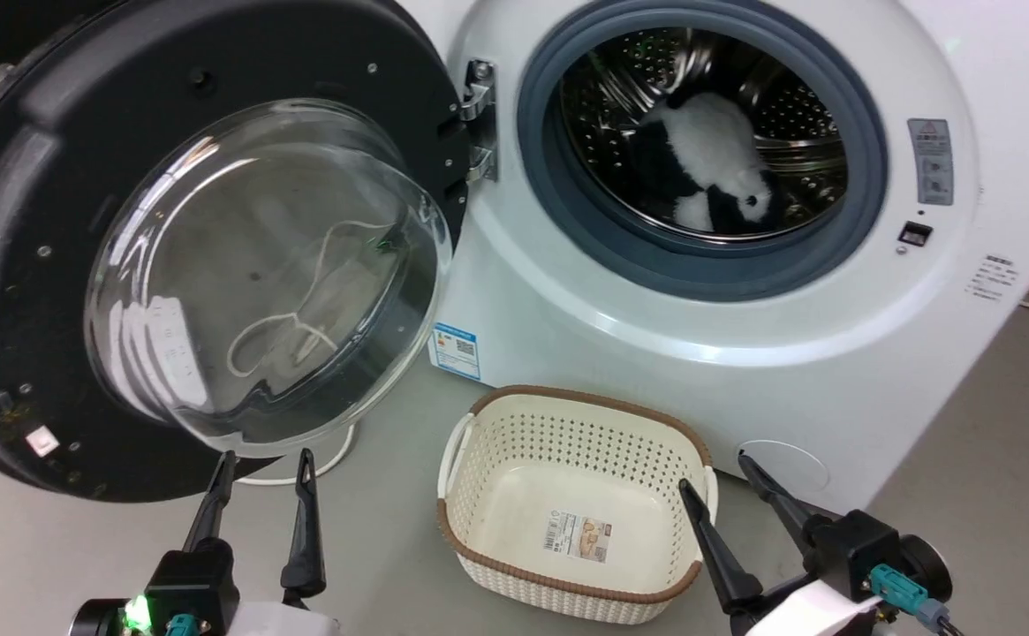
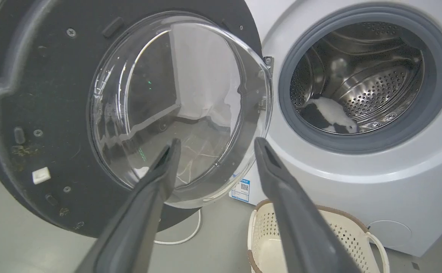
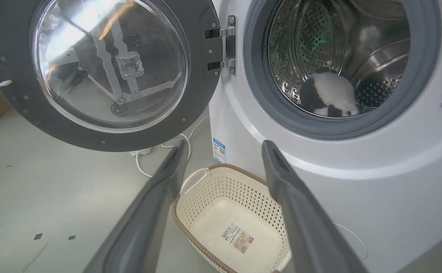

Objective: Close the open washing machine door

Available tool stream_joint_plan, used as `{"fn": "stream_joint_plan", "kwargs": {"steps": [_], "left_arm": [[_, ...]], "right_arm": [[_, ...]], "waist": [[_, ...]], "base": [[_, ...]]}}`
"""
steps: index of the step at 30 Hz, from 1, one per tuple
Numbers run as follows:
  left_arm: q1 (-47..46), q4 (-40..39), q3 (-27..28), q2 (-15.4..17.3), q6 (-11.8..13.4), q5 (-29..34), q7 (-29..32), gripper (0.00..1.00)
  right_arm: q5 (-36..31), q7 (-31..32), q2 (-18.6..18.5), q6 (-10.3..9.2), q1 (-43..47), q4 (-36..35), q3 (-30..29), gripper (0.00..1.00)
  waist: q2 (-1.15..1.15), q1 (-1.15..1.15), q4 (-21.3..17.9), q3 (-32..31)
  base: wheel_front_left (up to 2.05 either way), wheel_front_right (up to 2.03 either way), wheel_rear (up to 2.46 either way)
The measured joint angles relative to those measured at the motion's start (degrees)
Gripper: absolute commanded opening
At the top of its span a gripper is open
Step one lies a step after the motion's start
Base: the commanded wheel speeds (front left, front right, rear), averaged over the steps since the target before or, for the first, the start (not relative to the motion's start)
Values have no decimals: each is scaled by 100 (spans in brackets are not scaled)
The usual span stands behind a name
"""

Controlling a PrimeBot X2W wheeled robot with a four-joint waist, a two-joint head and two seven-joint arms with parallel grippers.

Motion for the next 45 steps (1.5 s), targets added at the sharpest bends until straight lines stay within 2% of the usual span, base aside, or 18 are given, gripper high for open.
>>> {"fn": "stream_joint_plan", "kwargs": {"steps": [14, 16, 17, 22, 26, 28, 33, 35, 39, 45], "left_arm": [[97, -158, -37, -2, 85, -86, -151, 100], [114, -190, -52, -3, 89, -156, -192, 25], [115, -223, -51, -4, 89, -204, -198, 0], [113, -541, 81, -7, 90, -459, -252, 0], [13, -892, 557, -19, 203, -1553, -301, 0], [-105, -1027, 903, -9, 104, -1718, -339, 0], [-691, -1010, 1437, 47, -393, -1938, -401, 0], [-1032, -769, 1595, 230, -482, -2162, -392, 0], [-1913, -242, 2116, 601, -472, -3048, 1, 0], [-3017, 731, 2782, 1549, -303, -3941, 955, 0]], "right_arm": [[99, -160, -1, 0, -42, 134, 171, 100], [116, -190, -1, 0, -42, 155, 186, 100], [125, -205, -1, 0, -42, 163, 192, 100], [147, -256, -1, 0, -41, 190, 210, 100], [147, -301, -9, 0, -36, 201, 192, 100], [147, -331, -9, 0, -32, 201, 152, 100], [146, -402, -8, 0, -8, 187, 119, 100], [144, -408, -8, 0, 9, 168, 80, 100], [108, -468, -9, 0, 18, 98, 69, 100], [88, -527, -99, 0, -20, 88, 143, 100]], "waist": [[0, 0, 353, 27], [0, 0, 404, 32], [0, 0, 428, 33], [0, 0, 554, 56], [0, 1, 655, 101], [-1, 0, 697, 115], [0, 0, 793, 191], [0, 0, 834, 239], [0, 0, 879, 379], [0, 1, 729, 725]], "base": [[0, 0, 0], [0, 0, 0], [0, 0, 0], [0, 0, 0], [0, 0, 0], [0, 0, 0], [0, 0, 0], [0, 0, 0], [0, 0, 0], [0, 0, 0]]}}
